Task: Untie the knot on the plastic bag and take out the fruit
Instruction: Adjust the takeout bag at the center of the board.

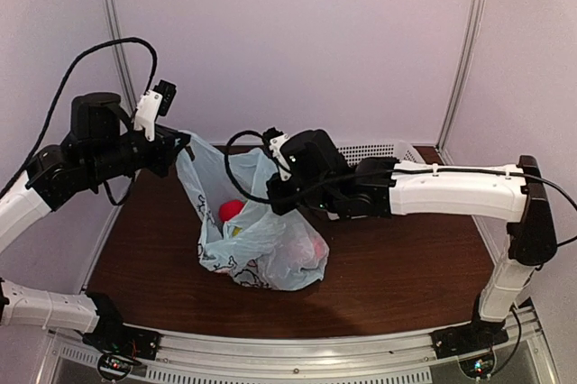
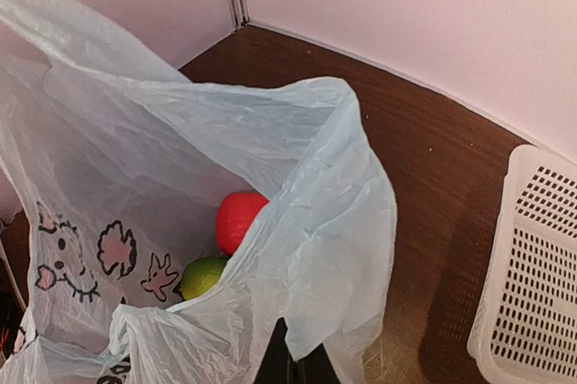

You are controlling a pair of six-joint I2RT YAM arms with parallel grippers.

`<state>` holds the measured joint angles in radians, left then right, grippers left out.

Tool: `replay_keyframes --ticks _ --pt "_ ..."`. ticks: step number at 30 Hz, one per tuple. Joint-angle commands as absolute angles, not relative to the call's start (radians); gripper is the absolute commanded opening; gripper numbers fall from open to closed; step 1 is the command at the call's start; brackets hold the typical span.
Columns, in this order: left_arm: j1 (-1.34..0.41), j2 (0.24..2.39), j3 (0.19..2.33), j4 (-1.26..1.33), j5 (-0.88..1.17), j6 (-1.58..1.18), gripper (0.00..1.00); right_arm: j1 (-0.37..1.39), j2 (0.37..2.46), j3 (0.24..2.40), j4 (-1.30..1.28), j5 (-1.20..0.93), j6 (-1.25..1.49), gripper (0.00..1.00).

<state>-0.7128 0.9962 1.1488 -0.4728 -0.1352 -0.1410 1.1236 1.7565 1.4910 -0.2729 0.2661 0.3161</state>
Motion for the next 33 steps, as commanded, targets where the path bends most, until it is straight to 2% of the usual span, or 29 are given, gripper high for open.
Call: replay_keyframes --ticks 1,11,13,15,18,20,22,26,33 --pt "-0.681 0.951 1.143 -0.457 -0.103 -0.106 0.0 1.054 1.776 1.61 -0.232 0.208 0.215 0.0" --pt "-0.681 0.776 0.908 -0.305 -0.011 -0.094 0.0 0.997 1.74 1.522 -0.162 0.196 0.201 0.0" --pt "-0.681 0.762 0.868 -0.281 0.0 -0.094 0.0 0.993 1.735 1.495 -0.17 0.194 0.217 0.13" --pt "-0.681 0.748 0.833 -0.257 0.036 -0.095 0.0 0.995 1.719 1.48 -0.188 0.188 0.218 0.35" --pt "-0.681 0.719 0.792 -0.218 0.027 -0.093 0.0 1.009 1.673 1.468 -0.234 0.185 0.191 0.59" --pt "-0.681 0.703 0.78 -0.208 0.024 -0.091 0.0 1.027 1.634 1.476 -0.272 0.187 0.166 0.72" --pt "-0.681 0.698 0.778 -0.209 0.024 -0.09 0.0 1.05 1.61 1.492 -0.321 0.194 0.15 0.79" --pt "-0.681 0.704 0.778 -0.223 0.031 -0.092 0.0 1.1 1.615 1.547 -0.426 0.158 0.126 0.83" --pt "-0.681 0.708 0.78 -0.224 0.049 -0.095 0.0 1.161 1.743 1.662 -0.547 0.127 0.129 0.73"
